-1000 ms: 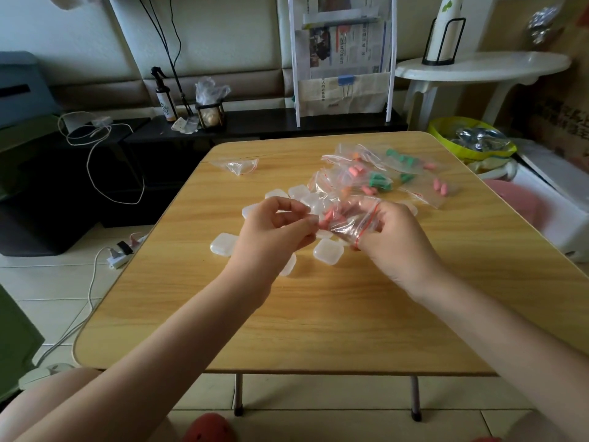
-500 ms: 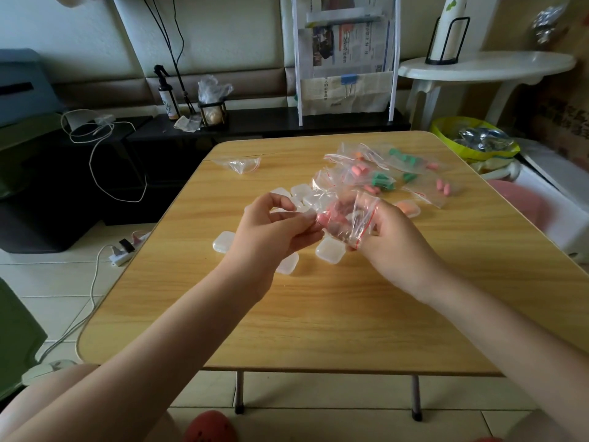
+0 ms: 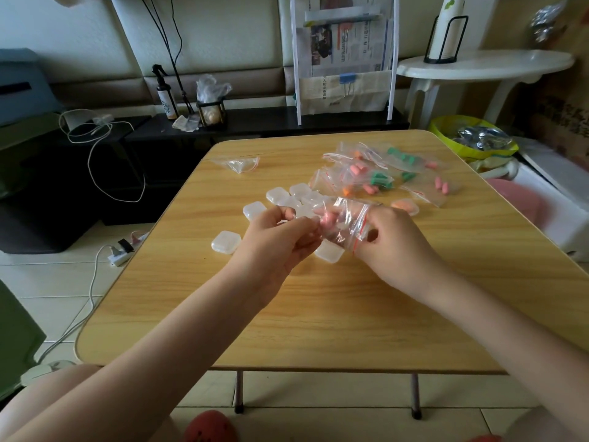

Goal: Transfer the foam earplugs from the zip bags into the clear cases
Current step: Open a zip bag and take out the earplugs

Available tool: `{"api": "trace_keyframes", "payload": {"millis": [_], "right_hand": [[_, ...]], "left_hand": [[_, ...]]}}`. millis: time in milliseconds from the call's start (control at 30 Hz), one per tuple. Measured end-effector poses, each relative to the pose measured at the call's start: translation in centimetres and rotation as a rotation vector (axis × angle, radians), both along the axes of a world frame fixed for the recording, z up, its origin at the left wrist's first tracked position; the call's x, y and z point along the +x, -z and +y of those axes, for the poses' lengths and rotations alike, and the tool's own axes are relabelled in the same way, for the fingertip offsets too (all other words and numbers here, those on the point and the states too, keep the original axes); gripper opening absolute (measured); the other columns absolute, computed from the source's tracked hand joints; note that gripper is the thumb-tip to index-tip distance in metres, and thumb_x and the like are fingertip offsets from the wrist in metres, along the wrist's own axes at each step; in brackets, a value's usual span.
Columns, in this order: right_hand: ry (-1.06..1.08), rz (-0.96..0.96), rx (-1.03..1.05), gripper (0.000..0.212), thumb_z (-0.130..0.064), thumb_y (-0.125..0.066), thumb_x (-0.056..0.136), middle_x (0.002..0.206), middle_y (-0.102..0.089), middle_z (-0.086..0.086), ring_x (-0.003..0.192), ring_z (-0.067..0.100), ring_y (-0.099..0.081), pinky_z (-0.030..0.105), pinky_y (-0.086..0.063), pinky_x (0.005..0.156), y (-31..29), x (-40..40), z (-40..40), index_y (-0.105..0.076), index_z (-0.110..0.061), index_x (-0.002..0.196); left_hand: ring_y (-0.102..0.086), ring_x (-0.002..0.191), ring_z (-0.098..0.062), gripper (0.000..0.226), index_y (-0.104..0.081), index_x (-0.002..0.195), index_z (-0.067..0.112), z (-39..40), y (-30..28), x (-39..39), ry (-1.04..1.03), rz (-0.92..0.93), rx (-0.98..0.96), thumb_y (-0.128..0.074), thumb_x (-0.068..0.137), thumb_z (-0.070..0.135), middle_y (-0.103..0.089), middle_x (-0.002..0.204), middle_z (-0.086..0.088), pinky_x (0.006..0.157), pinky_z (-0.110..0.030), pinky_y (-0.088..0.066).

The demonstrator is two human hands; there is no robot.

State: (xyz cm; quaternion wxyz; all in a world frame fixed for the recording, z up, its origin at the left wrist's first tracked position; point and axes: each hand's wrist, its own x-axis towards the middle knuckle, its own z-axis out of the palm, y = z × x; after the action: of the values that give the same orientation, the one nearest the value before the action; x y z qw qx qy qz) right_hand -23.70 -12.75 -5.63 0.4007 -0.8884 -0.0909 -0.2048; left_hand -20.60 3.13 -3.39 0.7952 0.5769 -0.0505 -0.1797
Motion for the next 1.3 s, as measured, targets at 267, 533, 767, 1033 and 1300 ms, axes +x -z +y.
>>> {"api": "trace_keyframes", "payload": {"millis": [267, 533, 767, 1033, 1300], "right_hand": [[-0.028, -0.107, 0.149, 0.014, -0.023, -0.077, 0.078, 0.091, -0.07, -0.012, 0.088, 0.002, -0.064, 0.017, -0.049, 0.076, -0.2, 0.1, 0.3, -0.074, -0.024, 0.091], [-0.053, -0.024, 0.27, 0.021, -0.014, -0.078, 0.077, 0.088, -0.069, -0.02, 0.088, -0.006, -0.063, 0.015, -0.05, 0.078, -0.2, 0.5, -0.2, -0.072, -0.032, 0.086], [-0.14, 0.086, 0.444, 0.015, -0.016, -0.076, 0.071, 0.082, -0.072, -0.012, 0.087, 0.0, -0.068, 0.015, -0.052, 0.077, 0.0, 0.5, 0.0, -0.07, -0.028, 0.078], [-0.165, 0.261, 0.584, 0.005, -0.016, -0.064, 0.088, 0.079, -0.07, -0.014, 0.08, -0.001, -0.062, 0.016, -0.048, 0.068, -0.2, 0.4, 0.1, -0.065, -0.018, 0.092], [-0.238, 0.518, 0.697, 0.028, -0.026, -0.06, 0.083, 0.099, -0.072, -0.005, 0.094, 0.011, -0.066, 0.035, -0.049, 0.08, -0.8, 0.1, -0.9, -0.063, -0.012, 0.108]], "left_hand": [[-0.065, 0.062, -0.014, 0.02, -0.047, 0.084, 0.007, 0.2, 0.1, 0.3, -0.04, 0.104, -0.037, -0.054, 0.088, -0.012, -0.062, 0.07, -0.01, 0.072, -0.026, -0.059], [-0.06, 0.073, -0.021, 0.027, -0.04, 0.077, 0.01, 0.0, -0.1, 0.4, -0.096, 0.127, -0.092, -0.05, 0.09, -0.012, -0.056, 0.081, -0.017, 0.077, -0.034, -0.057], [-0.064, 0.09, -0.028, 0.029, -0.048, 0.083, 0.015, -0.1, -0.2, -0.5, -0.042, -0.216, 0.279, -0.076, 0.074, 0.011, -0.063, 0.083, -0.005, 0.096, -0.044, -0.05], [-0.065, 0.073, -0.011, 0.024, -0.046, 0.084, 0.015, 0.2, -0.2, -0.3, -0.16, -0.299, 0.314, -0.065, 0.084, 0.001, -0.063, 0.078, -0.002, 0.092, -0.043, -0.053], [-0.066, 0.072, -0.007, 0.018, -0.049, 0.081, 0.016, 0.6, 0.1, 0.5, -0.277, -0.337, 0.412, -0.057, 0.091, 0.003, -0.062, 0.084, -0.003, 0.079, -0.031, -0.054]]}}
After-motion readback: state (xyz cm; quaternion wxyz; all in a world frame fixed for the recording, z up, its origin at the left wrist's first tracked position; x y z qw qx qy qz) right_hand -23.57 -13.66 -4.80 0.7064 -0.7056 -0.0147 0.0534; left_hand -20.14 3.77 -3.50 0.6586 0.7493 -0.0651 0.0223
